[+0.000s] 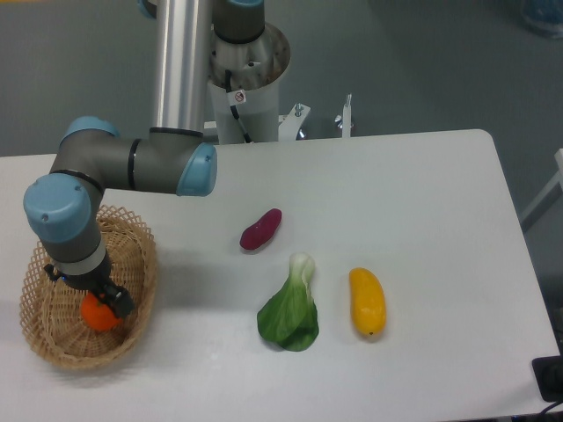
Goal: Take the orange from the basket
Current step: 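Lower the gripper around the orange inside the wicker basket, then close the gripper on the orange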
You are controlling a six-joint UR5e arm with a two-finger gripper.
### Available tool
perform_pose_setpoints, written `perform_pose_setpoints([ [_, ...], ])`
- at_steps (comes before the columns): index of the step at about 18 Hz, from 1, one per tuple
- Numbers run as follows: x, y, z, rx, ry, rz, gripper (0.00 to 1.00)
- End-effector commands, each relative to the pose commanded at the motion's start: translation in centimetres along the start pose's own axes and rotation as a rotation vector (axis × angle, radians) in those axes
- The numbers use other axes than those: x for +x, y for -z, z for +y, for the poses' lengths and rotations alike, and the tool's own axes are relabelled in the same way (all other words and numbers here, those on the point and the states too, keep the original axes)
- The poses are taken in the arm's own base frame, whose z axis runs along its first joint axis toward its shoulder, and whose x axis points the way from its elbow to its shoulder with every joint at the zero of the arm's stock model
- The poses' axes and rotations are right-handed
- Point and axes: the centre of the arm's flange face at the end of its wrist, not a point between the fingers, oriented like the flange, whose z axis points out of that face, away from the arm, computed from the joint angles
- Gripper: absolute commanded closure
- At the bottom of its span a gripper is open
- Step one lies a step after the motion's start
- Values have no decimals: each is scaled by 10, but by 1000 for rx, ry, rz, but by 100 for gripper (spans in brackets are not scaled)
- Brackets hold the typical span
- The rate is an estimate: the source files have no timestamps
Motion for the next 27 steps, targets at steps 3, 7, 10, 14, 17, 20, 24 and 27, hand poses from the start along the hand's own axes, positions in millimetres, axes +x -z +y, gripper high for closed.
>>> perform_pose_setpoints([
  [3, -3, -1, -4, 2, 0, -3, 0],
  [7, -3, -7, -3, -18, -1, -19, 0],
  [10, -3, -8, -3, -18, 0, -22, 0],
  [14, -3, -9, -5, -6, -4, -29, 13],
  [17, -3, -9, -5, -2, -5, -32, 23],
  [20, -4, -9, -5, -4, -9, -38, 27],
  [24, -5, -9, -4, -6, -12, -45, 30],
  [27, -5, -6, -5, -2, -10, -47, 33],
])
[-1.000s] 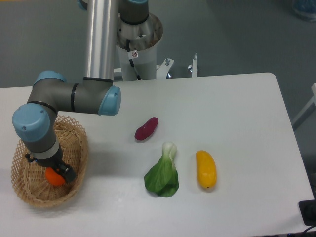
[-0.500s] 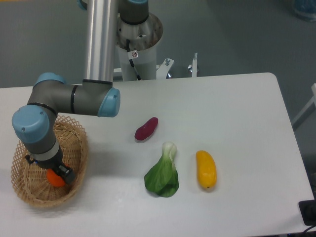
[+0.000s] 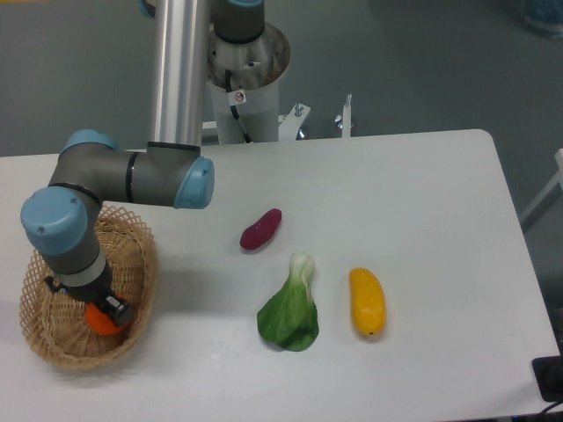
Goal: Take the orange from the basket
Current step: 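Close the gripper on the orange, then lift the orange out of the basket and carry it toward the bok choy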
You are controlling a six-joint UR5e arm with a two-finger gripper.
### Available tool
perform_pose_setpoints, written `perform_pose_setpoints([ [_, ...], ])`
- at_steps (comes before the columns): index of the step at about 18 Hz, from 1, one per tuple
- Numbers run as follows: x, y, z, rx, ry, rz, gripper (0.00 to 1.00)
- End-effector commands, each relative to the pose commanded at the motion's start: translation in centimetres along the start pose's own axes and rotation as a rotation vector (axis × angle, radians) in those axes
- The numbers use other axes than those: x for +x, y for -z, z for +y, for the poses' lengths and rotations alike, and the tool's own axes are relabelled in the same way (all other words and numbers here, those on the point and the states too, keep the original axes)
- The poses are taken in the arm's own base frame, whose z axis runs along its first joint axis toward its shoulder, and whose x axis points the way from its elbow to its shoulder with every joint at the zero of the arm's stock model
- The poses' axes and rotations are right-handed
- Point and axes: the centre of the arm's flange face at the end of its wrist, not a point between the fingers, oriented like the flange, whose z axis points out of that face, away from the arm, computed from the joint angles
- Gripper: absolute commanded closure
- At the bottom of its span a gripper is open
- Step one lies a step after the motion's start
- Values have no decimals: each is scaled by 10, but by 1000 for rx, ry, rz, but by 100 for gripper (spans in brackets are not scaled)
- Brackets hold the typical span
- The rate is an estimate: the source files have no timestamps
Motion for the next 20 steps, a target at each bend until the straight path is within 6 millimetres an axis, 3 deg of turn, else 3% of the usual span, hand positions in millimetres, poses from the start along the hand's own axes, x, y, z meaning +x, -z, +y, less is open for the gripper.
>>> perform_pose_setpoints([
  [5, 0, 7, 0, 10, -3, -4, 33],
  [8, 0, 25, -2, 36, -8, -17, 33],
  [12, -5, 66, -3, 91, -15, -42, 33],
  [15, -22, 100, 3, 134, 10, -66, 33],
  [18, -52, 134, 22, 173, 7, -79, 33],
  [20, -77, 146, 37, 174, -1, -87, 33],
])
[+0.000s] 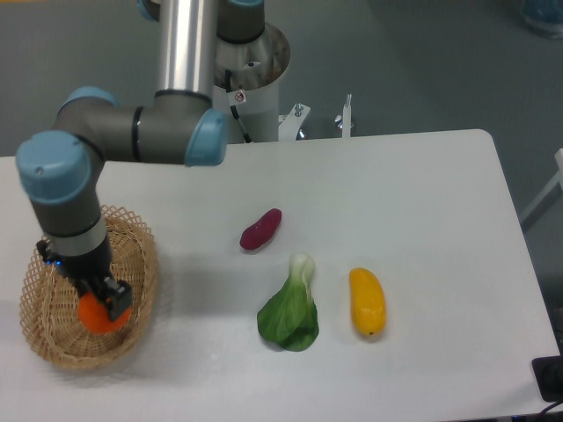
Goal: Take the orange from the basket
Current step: 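Lift the orange out of the basket and carry it toward the bok choy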
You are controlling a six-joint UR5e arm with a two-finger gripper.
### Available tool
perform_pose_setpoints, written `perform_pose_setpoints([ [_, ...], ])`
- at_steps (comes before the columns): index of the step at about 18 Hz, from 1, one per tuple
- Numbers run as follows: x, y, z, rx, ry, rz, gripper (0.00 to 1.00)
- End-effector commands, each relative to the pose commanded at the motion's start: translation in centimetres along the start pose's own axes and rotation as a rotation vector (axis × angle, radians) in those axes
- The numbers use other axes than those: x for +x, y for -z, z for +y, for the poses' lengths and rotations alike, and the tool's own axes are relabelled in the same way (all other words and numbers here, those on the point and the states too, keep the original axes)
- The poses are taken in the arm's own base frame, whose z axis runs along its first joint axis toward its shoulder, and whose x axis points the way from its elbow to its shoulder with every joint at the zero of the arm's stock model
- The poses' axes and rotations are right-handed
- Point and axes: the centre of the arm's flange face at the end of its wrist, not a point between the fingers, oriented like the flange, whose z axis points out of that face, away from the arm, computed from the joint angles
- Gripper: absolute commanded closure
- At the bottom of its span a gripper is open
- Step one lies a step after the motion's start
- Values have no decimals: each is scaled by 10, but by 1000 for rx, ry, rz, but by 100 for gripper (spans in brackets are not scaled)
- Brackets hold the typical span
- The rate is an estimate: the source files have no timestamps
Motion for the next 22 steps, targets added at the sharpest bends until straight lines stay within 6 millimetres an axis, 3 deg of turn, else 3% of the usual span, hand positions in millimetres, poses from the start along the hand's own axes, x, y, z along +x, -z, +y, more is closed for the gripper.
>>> perform_pose_setpoints([
  [7, -90, 43, 63, -17, -65, -6, 33],
  [12, -137, 53, 102, -24, -101, 4, 33],
  [22, -150, 66, 108, -15, -93, -3, 33],
])
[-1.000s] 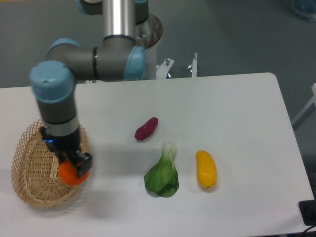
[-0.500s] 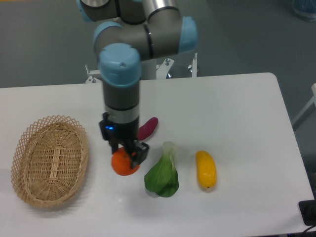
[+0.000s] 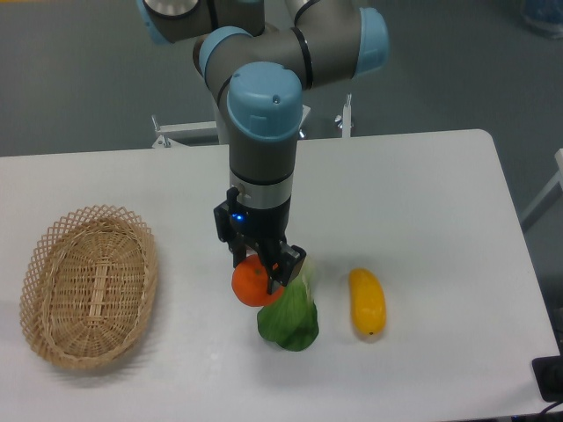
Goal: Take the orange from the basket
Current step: 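Lift the orange out of the basket and carry it toward the bok choy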
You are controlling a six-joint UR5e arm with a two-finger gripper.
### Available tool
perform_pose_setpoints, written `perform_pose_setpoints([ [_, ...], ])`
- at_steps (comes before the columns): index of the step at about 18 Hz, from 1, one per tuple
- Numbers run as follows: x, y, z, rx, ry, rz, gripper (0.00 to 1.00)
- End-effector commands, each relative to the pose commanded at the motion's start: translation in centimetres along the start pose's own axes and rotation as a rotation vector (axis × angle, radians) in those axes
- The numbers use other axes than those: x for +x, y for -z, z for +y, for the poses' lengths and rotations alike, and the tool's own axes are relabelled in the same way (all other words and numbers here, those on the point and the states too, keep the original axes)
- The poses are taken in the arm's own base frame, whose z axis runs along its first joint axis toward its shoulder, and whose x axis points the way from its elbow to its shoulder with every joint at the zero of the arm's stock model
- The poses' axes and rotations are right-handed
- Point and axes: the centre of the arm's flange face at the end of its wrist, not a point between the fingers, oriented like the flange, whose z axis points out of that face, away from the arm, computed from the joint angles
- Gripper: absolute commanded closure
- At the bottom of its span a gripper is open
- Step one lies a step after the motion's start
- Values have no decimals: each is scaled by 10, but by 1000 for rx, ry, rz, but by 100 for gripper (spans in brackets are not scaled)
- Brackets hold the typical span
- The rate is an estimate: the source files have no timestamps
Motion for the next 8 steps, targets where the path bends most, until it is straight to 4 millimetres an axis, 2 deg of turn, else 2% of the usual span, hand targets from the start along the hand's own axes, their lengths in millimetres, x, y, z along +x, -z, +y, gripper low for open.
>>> perform_pose_setpoints([
  [8, -4, 10, 4, 36, 17, 12, 33],
])
